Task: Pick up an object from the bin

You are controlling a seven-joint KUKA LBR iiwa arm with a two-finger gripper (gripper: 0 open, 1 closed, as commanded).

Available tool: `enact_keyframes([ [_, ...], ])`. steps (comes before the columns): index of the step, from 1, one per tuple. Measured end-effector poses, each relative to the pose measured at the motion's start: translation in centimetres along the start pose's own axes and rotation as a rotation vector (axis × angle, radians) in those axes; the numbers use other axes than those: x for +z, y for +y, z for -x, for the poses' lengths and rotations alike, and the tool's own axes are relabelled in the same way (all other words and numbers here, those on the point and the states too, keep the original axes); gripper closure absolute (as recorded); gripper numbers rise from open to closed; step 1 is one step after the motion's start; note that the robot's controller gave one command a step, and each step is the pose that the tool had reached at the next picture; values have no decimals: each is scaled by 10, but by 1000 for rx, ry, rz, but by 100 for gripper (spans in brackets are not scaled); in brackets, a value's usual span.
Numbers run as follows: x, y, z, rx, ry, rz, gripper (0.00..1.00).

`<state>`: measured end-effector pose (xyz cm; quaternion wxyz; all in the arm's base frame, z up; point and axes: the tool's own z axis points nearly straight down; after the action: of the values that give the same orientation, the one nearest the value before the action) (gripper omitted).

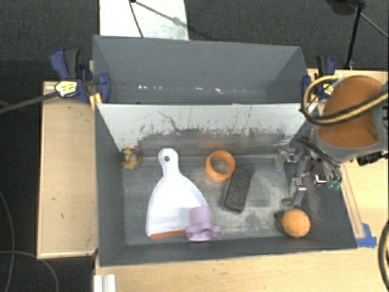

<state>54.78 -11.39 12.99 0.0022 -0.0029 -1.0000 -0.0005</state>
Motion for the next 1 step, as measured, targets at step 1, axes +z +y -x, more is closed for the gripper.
enact_keyframes([
  [1, -5, 0, 2, -3, -7, -1, 0],
])
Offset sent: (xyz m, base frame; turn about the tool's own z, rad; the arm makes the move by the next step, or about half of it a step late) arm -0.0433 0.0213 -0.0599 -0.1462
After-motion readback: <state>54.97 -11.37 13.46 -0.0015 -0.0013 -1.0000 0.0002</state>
